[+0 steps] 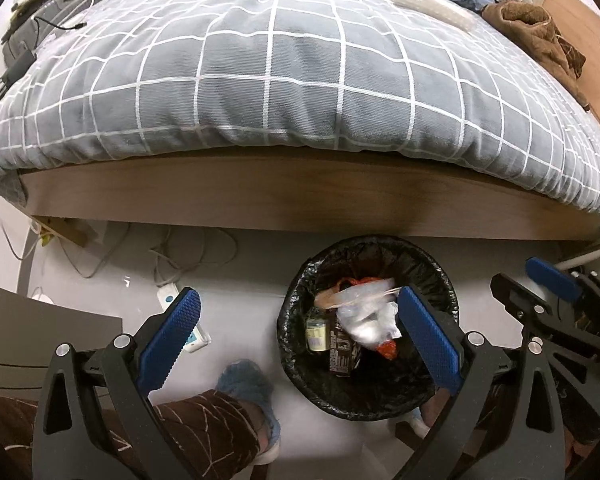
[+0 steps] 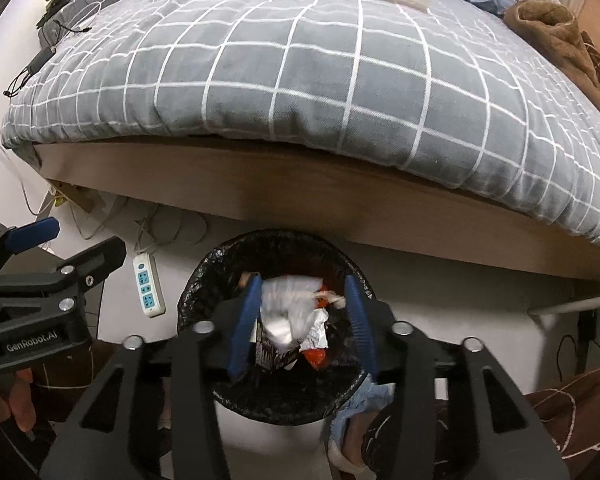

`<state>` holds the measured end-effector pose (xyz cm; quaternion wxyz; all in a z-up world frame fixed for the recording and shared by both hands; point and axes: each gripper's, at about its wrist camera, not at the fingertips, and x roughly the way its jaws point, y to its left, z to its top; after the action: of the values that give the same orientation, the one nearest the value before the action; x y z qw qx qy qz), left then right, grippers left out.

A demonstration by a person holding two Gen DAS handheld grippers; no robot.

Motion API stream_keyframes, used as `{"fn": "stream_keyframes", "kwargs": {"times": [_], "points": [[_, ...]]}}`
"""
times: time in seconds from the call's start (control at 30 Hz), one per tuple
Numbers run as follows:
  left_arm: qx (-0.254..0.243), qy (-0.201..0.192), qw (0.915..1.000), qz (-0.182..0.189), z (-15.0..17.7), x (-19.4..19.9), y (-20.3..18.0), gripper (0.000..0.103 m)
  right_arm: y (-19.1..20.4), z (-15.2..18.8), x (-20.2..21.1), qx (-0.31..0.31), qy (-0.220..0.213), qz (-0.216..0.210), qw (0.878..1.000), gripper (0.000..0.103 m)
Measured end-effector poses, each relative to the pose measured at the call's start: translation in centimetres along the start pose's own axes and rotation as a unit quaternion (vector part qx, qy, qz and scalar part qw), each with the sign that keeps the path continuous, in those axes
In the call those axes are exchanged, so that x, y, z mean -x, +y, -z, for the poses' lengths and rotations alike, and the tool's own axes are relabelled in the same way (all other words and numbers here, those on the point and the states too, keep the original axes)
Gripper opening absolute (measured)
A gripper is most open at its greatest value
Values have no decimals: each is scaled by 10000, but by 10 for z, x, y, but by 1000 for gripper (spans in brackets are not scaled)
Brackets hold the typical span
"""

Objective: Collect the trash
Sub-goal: 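Open the right gripper to drop the white pouch into the bin, then move the right gripper back over the bed toward the bubble-wrap roll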

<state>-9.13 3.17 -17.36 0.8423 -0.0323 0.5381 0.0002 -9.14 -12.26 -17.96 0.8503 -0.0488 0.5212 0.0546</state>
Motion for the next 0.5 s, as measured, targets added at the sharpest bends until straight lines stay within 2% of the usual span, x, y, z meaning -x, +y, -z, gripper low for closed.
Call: {"fn": "stream_keyframes", "kwargs": {"times": [0.17,0.33,0.5], "points": [[-17,-111,9999,15,-5,10,-4,97,-21,-9,24,-166,-498,169,9985,85],[-48,-432,9991,32,-22,29,-9,97,-43,-27,46,-433,-894,296,9946,94],[-34,-698,9975,68,-40,44,-12,97,-56,-42,69,-466,-1313,464,9892,95]]}}
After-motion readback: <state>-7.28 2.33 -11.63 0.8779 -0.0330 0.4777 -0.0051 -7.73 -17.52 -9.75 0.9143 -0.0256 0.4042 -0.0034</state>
